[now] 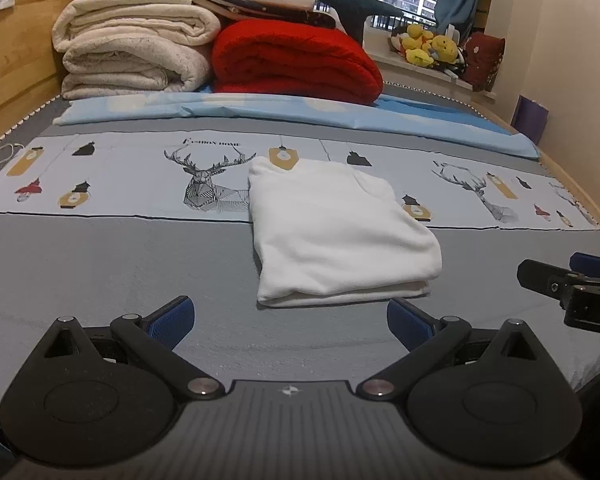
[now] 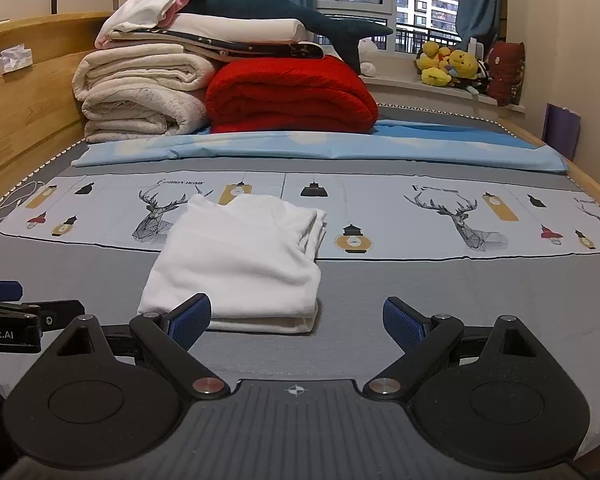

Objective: Fold small clothes

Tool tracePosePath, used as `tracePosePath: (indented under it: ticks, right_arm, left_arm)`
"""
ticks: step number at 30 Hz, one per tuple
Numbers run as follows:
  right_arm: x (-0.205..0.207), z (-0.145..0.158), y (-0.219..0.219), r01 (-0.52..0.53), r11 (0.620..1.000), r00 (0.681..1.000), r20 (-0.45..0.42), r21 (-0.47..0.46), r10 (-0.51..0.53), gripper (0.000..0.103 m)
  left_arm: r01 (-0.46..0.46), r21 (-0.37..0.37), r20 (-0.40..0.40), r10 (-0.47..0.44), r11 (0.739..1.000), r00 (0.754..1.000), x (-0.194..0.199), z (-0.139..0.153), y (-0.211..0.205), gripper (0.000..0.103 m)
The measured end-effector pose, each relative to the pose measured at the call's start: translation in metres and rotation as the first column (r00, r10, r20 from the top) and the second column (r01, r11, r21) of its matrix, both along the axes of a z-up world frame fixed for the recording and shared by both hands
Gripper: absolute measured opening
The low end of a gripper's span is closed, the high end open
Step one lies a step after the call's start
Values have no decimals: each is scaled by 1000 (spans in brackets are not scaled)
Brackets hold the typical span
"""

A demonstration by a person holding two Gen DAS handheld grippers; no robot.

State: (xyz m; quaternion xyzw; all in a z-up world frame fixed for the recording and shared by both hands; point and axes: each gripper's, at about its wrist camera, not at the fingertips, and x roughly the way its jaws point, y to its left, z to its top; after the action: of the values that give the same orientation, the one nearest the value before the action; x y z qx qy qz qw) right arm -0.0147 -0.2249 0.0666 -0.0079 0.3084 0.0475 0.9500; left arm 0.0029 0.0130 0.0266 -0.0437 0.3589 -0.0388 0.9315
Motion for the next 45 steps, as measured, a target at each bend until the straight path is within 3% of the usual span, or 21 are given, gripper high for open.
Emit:
tracePosePath:
  ticks: [45]
  right_arm:
    - [5, -8, 7, -33, 999, 999, -28, -27, 32, 93]
  left_arm:
    - [26, -17, -23, -27, 1000, 999, 5, -7, -4, 103]
